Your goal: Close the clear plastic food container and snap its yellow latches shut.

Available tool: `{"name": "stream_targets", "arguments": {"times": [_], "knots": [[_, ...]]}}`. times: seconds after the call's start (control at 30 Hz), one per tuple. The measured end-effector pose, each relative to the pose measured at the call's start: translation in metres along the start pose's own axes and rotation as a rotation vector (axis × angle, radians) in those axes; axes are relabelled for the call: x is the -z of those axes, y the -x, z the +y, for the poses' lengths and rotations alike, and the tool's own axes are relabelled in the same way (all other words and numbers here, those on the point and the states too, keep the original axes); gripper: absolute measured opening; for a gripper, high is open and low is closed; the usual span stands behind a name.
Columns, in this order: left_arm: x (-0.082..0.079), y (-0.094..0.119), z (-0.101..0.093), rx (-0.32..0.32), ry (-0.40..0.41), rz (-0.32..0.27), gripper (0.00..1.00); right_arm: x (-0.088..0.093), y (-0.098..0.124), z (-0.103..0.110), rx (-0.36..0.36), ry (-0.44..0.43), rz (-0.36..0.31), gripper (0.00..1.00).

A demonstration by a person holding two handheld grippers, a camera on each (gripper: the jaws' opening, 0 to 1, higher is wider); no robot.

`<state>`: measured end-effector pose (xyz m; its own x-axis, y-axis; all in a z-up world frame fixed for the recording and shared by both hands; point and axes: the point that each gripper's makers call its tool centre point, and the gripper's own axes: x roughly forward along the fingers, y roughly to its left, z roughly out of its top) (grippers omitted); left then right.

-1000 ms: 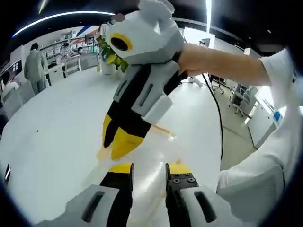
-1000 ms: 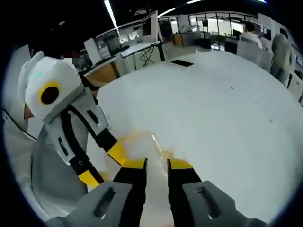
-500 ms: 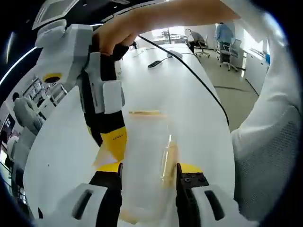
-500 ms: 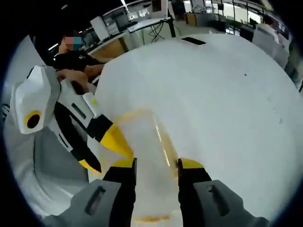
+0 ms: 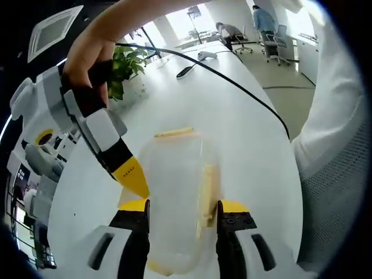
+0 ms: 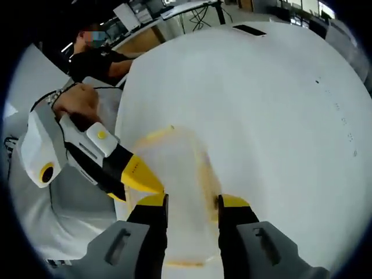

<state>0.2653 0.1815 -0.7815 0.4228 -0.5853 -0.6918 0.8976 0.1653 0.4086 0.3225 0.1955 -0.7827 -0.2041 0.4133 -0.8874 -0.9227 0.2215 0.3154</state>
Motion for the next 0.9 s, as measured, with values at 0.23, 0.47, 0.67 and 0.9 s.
{"name": "stream_targets", "arguments": {"times": [0.23, 0.47, 0.67, 0.9], "knots": [[-0.0018, -0.0029, -0.0006, -0.043, -0.040, 0.006, 0.36, 0.0030, -0.0004, 0.0005, -0.015, -0.024, 0.025, 0.29], [-0.0016, -0.0020, 0.0012, -0.014, -0.025, -0.009, 0.35, 0.0037, -0.0015, 0.0012, -0.015, -0.011, 0.081, 0.29], [-0.0021, -0.0003, 0.0004, 0.052, -0.023, -0.037, 0.37, 0.0037, -0.0006, -0.0004, -0.021, -0.014, 0.089, 0.29], [-0.0054, 0.0017, -0.0015, 0.099, 0.013, -0.071, 0.37, 0.0048, -0.0006, 0.0019, -0.023, -0.013, 0.102, 0.29]]}}
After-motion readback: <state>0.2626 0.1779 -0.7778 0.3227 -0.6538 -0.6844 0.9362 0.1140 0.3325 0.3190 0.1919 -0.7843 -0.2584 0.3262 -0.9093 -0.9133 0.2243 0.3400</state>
